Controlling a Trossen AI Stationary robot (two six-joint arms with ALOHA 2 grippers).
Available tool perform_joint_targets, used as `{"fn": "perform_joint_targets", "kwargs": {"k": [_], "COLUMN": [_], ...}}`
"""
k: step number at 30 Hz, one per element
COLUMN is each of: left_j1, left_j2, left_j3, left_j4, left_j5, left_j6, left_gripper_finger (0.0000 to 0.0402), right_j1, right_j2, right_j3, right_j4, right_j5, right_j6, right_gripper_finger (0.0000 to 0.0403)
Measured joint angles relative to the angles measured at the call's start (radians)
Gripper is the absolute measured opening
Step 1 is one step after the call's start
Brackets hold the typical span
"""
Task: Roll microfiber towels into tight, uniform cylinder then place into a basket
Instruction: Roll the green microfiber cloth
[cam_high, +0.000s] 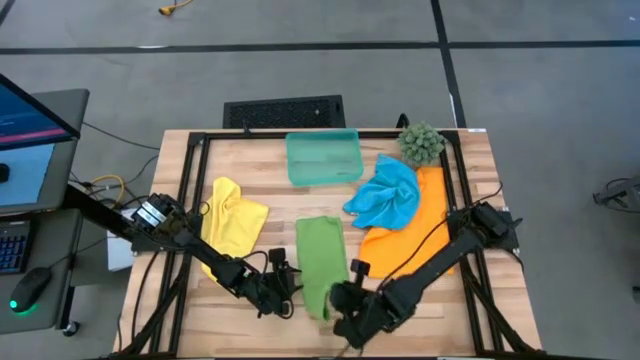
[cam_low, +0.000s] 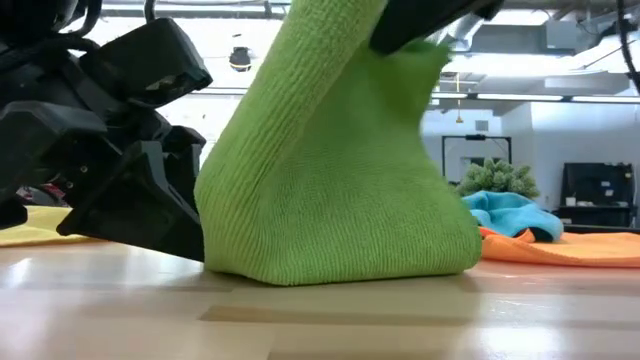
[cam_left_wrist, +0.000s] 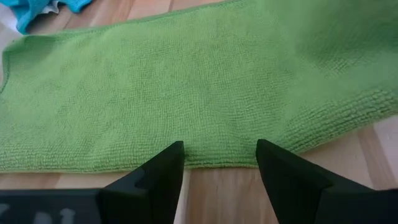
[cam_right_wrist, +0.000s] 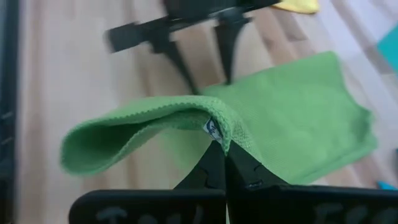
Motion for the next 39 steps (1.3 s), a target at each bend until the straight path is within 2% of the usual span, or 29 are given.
{"fn": "perform_joint_targets", "kwargs": {"k": [8,18,24,30,39], "left_j1": [-0.001,-0.036,-0.073,-0.112,-0.178], "left_j2": [0.0,0.0,0.0,-0.033,-0.164], "left_j3": [0.0,0.0,0.0,0.0,0.002], "left_j4": [0.002,0.001,-0.004,-0.012,-0.175], "left_j5": [0.031,0.028,-0.053,-0.102,-0.211], "left_j6": [0.0,0.035,0.061,0.072,0.018], "left_gripper_finger": [0.0196,0.0196,0.0196,0.0196,0.0196], "right_j1": [-0.13,-0.285,-0.338,-0.362,-0.421], "right_j2": [-0.007,-0.007,-0.007,-0.007,0.0], "right_j3": [0.0,0.0,0.0,0.0,0.0], "right_j4": [-0.124,-0.138,-0.063,-0.033,0.002], "right_j5": [0.006,-0.005,-0.086,-0.11,-0.146], "right_j6": [-0.014,-0.232,-0.308,-0.293,-0.262], "right_gripper_finger": [0.0007,0.0007,0.0007,0.0007,0.0007]}}
